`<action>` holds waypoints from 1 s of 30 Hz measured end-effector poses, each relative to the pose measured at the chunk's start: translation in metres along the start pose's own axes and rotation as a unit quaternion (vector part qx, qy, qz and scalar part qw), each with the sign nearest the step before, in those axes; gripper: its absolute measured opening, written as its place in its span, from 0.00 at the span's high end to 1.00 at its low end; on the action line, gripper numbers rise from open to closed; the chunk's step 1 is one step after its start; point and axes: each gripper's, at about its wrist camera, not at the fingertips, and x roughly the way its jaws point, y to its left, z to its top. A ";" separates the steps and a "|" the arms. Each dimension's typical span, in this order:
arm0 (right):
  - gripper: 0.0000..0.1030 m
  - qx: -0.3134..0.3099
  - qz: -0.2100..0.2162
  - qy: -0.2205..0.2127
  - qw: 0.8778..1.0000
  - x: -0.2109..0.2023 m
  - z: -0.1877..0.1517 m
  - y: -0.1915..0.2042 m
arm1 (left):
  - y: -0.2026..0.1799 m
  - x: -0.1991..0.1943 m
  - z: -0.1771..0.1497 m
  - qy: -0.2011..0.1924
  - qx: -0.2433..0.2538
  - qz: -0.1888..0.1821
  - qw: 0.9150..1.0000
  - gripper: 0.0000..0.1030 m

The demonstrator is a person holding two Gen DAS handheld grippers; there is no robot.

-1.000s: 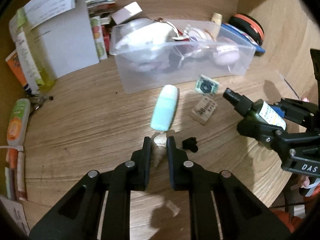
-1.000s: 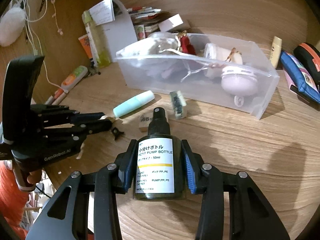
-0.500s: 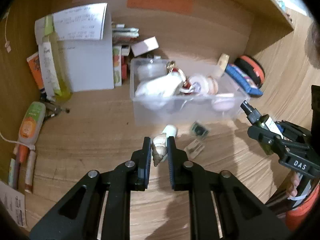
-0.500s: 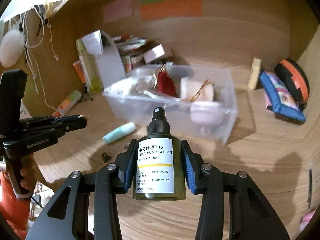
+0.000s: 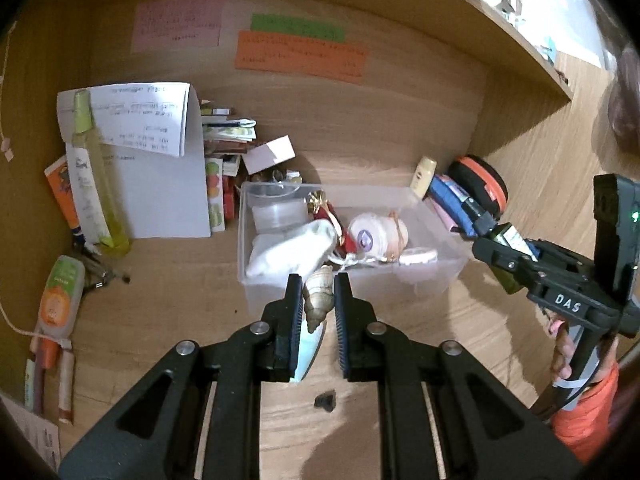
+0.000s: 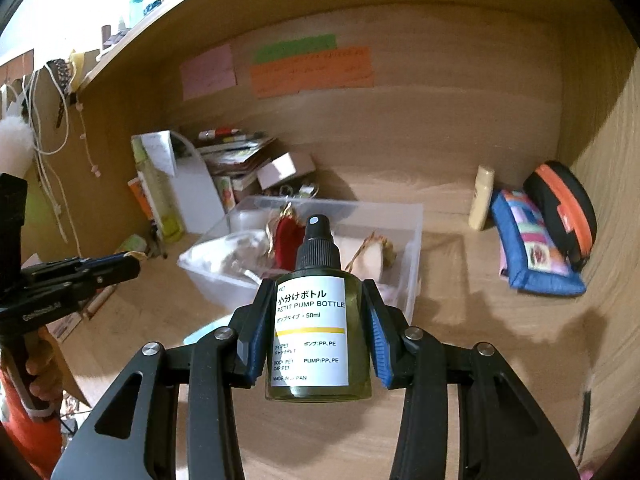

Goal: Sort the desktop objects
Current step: 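Carry the bottle and shell into the clear box and release them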

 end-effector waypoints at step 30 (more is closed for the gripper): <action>0.63 0.017 -0.054 0.071 0.996 0.112 0.039 -0.049 | 0.033 0.106 0.048 0.066 -0.016 0.002 0.998 0.86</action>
